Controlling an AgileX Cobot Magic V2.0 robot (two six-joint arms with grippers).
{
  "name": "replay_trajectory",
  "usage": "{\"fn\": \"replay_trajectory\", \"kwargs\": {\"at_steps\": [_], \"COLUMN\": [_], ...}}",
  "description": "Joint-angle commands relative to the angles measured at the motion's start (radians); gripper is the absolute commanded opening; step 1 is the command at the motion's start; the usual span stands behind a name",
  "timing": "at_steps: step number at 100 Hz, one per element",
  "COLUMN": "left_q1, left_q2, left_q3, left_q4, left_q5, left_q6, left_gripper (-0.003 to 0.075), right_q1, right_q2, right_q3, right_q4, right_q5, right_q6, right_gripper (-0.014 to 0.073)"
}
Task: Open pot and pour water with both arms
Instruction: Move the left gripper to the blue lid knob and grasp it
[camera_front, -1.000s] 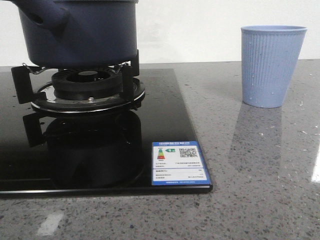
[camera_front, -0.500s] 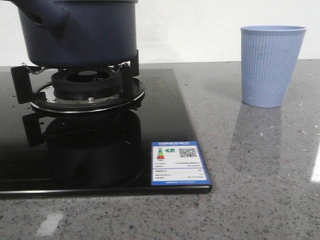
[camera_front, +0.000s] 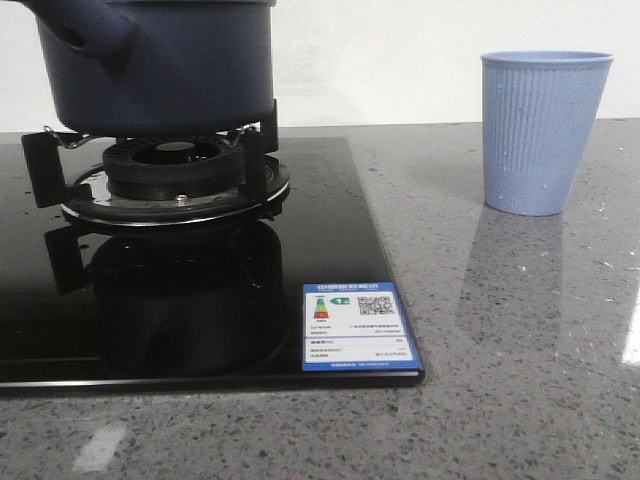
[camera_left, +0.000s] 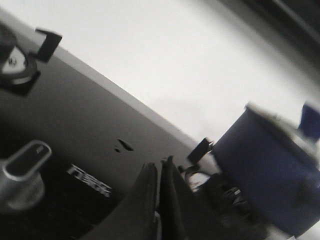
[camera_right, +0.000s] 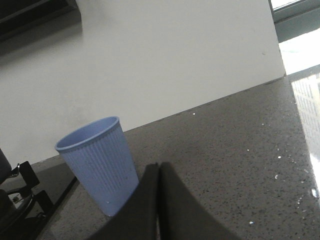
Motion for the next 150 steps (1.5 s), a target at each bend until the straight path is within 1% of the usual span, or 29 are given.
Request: {"fn": "replay_trajectory", "kwargs": {"at_steps": [1, 4, 10, 24, 36, 45, 57, 68, 78, 88, 96, 116, 125, 133, 140, 150], "left_q1": [0.003, 0.003, 0.003, 0.003, 0.003, 0.003, -0.013, -0.071, -0.126, -0.179, -0.231, -0.326, -0.359, -0.389, -0.421, -0.475], "left_q2": [-0.026, -0.026, -0.026, -0.012, 0.046, 0.119, 0.212, 0.256, 0.306, 0.342, 0.362, 0.366, 0.366, 0.377, 0.408, 0.484], "left_q3": [-0.006, -0.02, -0.057, -0.191, -0.304, -0.383, -0.468, -0.525, -0.578, -0.624, -0.663, -0.767, -0.786, -0.788, -0.788, -0.788], "left_q4": [-0.209, -0.231, -0.212, -0.08, 0.043, 0.099, 0.1, 0.094, 0.064, -0.008, -0.066, -0.077, -0.077, -0.081, -0.116, -0.198], "left_q5": [-0.038, -0.017, 0.054, 0.283, 0.435, 0.531, 0.62, 0.658, 0.741, 0.806, 0.844, 0.832, 0.812, 0.801, 0.833, 0.897], "left_q6": [-0.011, -0.011, -0.004, 0.061, 0.07, 0.072, 0.15, 0.154, 0.154, 0.159, 0.196, 0.203, 0.214, 0.246, 0.292, 0.31], "left_gripper": [-0.0019, -0.0019, -0.002, -0.002, -0.002, -0.0019, -0.0019, -0.0019, -0.0019, -0.0019, -0.0019, -0.0019, -0.0019, -0.0017, -0.0017, -0.0017], "right_q1": [-0.008, -0.008, -0.008, -0.008, -0.006, -0.006, -0.006, -0.006, -0.006, -0.001, 0.012, 0.033, 0.039, 0.039, 0.041, 0.045], "right_q2": [-0.02, -0.02, -0.02, 0.012, 0.082, 0.147, 0.226, 0.286, 0.344, 0.396, 0.429, 0.477, 0.481, 0.481, 0.481, 0.487], "right_q3": [-0.038, -0.052, -0.093, -0.202, -0.28, -0.343, -0.426, -0.502, -0.575, -0.631, -0.674, -0.729, -0.731, -0.731, -0.731, -0.731], "right_q4": [0.02, 0.02, 0.02, 0.02, 0.023, 0.049, 0.126, 0.239, 0.345, 0.435, 0.49, 0.585, 0.659, 0.728, 0.782, 0.836], "right_q5": [-0.051, -0.037, 0.013, 0.204, 0.364, 0.491, 0.663, 0.785, 0.877, 0.922, 0.941, 0.95, 0.952, 0.952, 0.949, 0.938], "right_q6": [0.003, 0.003, 0.003, 0.003, 0.003, 0.003, -0.001, -0.052, -0.1, -0.157, -0.207, -0.328, -0.399, -0.498, -0.56, -0.586], "right_gripper": [-0.0075, -0.0075, -0.0075, -0.0075, -0.0075, -0.0075, -0.0075, -0.0075, -0.0075, -0.0075, -0.0075, -0.0075, -0.0075, -0.0075, -0.0075, -0.0075]}}
